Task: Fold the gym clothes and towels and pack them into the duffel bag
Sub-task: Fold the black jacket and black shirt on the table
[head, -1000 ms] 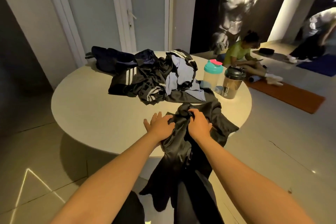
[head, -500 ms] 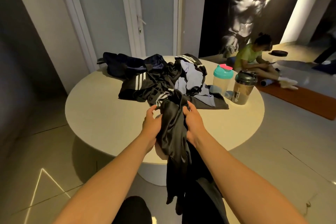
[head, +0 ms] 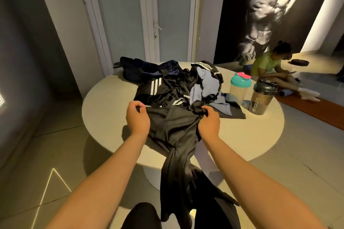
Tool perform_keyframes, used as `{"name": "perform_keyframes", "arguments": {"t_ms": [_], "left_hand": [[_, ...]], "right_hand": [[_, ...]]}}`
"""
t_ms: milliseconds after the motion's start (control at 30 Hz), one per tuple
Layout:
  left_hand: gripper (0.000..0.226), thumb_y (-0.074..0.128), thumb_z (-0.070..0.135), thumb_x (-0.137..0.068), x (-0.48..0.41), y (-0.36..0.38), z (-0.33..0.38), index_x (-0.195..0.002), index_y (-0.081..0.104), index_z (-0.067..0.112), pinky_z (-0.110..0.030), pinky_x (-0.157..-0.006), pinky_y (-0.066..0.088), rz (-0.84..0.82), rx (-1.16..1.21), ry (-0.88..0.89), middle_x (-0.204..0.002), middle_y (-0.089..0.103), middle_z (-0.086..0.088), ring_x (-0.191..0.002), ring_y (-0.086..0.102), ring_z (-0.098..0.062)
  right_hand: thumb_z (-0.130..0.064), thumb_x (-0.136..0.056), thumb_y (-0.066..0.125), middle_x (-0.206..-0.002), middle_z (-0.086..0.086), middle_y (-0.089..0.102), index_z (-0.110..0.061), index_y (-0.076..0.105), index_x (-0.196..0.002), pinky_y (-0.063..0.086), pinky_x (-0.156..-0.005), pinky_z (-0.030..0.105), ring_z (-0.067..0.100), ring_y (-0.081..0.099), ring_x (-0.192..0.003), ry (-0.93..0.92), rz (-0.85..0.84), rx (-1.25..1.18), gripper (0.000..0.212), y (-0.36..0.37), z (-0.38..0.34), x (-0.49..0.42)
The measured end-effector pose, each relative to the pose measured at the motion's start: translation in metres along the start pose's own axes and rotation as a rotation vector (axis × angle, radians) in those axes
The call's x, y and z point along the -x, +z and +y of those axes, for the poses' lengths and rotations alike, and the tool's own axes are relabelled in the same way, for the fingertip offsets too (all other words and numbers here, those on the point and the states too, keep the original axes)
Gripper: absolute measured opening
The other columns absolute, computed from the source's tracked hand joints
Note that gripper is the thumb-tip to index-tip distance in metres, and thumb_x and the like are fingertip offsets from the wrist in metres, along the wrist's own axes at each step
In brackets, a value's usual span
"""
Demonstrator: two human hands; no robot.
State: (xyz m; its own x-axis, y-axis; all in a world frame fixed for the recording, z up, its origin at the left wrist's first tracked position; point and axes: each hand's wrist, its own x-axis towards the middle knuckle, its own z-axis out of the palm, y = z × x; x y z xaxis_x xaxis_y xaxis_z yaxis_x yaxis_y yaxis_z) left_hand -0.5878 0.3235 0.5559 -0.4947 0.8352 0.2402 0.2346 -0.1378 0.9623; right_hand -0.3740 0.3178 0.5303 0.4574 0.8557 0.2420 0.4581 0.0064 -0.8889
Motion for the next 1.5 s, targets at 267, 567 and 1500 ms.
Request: {"name": "perform_keyframes", "arguments": {"t_ms": [267, 567, 1500], "left_hand": [[0.035, 0.056, 0.022, -0.095, 0.014, 0.023, -0.044, -0.129, 0.057, 0.031, -0.042, -0.115, 0.026, -0.471, -0.704, 0.206, -0.153, 0.034, -0.007, -0.143, 0.027, -0.029], [0.059, 0.043, 0.056, -0.097, 0.021, 0.031, -0.063, -0.15, 0.041, 0.029, -0.049, -0.123, 0.005, -0.636, -0.906, 0.248, -0.164, 0.024, -0.008, -0.153, 0.011, -0.024], [0.038, 0.051, 0.03, -0.098, 0.03, -0.004, -0.048, -0.136, 0.054, 0.03, -0.044, -0.105, 0.034, -0.481, -0.992, 0.521, -0.141, 0.05, -0.003, -0.128, 0.042, -0.028]], "right_hand": [[-0.069, -0.094, 0.043, -0.165, 0.017, -0.007, -0.031, 0.021, -0.158, 0.014, -0.121, 0.049, 0.038, -0.002, -0.152, 0.057, -0.513, 0.596, 0.078, 0.017, 0.008, 0.025], [0.008, -0.081, 0.048, -0.126, 0.015, 0.061, -0.01, 0.069, -0.123, 0.034, -0.097, 0.021, 0.031, 0.054, -0.12, -0.264, -0.333, 0.162, 0.05, 0.006, 0.01, 0.03], [-0.043, -0.097, 0.058, -0.141, 0.011, 0.041, -0.027, 0.055, -0.141, 0.026, -0.111, 0.032, 0.03, 0.036, -0.134, -0.319, -0.525, 0.522, 0.047, 0.028, 0.026, 0.048]]}}
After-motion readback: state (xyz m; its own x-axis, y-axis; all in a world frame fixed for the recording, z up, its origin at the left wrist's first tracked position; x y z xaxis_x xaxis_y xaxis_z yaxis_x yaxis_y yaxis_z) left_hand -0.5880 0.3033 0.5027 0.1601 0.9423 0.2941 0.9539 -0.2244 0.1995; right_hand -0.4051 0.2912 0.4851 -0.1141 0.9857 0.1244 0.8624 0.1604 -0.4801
